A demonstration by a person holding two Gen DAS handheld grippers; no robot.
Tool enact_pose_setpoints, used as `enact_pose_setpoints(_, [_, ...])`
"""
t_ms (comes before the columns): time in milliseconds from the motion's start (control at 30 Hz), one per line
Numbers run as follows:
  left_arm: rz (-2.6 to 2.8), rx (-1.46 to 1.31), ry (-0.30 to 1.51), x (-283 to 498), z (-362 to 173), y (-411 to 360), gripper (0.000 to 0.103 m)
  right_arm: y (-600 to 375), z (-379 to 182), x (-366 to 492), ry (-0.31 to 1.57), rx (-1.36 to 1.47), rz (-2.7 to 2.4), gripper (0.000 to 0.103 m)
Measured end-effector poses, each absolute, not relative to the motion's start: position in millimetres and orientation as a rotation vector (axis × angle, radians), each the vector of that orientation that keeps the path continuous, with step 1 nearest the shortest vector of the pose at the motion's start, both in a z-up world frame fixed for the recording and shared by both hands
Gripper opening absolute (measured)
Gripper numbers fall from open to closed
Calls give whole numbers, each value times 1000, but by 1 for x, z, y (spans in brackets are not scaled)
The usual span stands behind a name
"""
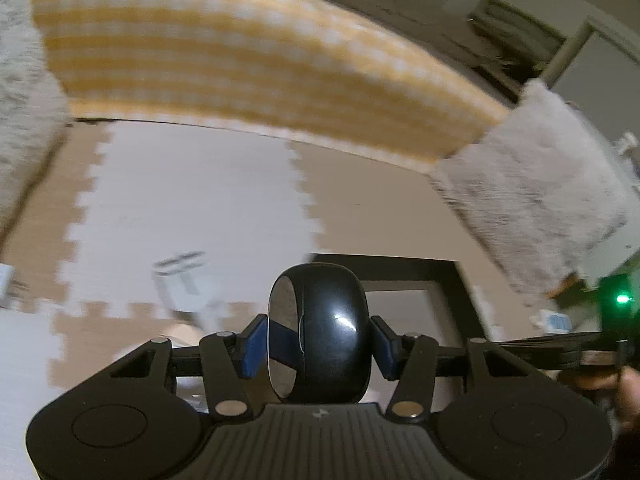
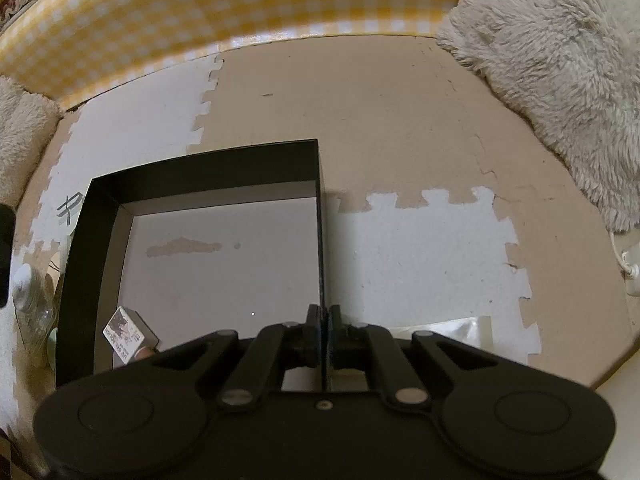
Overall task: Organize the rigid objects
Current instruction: 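Carry the black case into the box and open the left gripper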
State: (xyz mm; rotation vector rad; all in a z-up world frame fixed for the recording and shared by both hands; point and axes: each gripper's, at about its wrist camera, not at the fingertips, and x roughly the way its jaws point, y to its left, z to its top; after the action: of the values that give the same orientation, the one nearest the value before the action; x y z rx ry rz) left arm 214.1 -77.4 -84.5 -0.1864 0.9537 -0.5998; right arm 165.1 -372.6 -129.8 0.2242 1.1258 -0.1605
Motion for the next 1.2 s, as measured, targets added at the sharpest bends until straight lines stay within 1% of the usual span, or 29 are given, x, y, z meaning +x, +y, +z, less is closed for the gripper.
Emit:
enact_pose_setpoints(133, [-662, -228, 945, 201, -87, -107, 54, -376, -125, 164, 1098, 256, -165, 5])
enact_pose_setpoints(233, [-690, -212, 951, 195, -95, -132, 54, -380, -122, 166, 1072, 290, -172, 8])
enact_pose_setpoints(267, [-697, -200, 955, 193, -100, -140, 54, -382, -121, 167, 1060, 302, -176, 11])
enact_pose_setpoints(300, [-700, -195, 961, 192, -103, -146, 54, -384, -120, 168, 1049, 315, -180, 11])
enact_pose_setpoints(333, [-703, -194, 968, 190, -108, -152, 54, -386, -119, 168, 1038, 331, -178, 10])
enact_pose_setpoints(400, [-706, -206, 976, 190, -115, -161, 54, -387, -119, 170, 1039, 343, -169, 5])
enact_pose_setpoints(433, [-706, -215, 979, 189, -119, -165, 54, -386, -119, 171, 1043, 325, -166, 5])
enact_pose_setpoints(1000, [-716, -295, 1044, 178, -166, -227, 54, -387, -119, 170, 1041, 344, -168, 5])
enact_pose_setpoints(1100, [-718, -316, 1084, 178, -174, -233, 54, -387, -120, 170, 1043, 342, -171, 5])
enact_pose_setpoints(1133, [-707, -314, 1099, 179, -176, -234, 55, -386, -120, 170, 1043, 341, -170, 5])
enact_pose_setpoints(1200, [-704, -320, 1120, 180, -180, -232, 60, -386, -120, 171, 1044, 339, -172, 5])
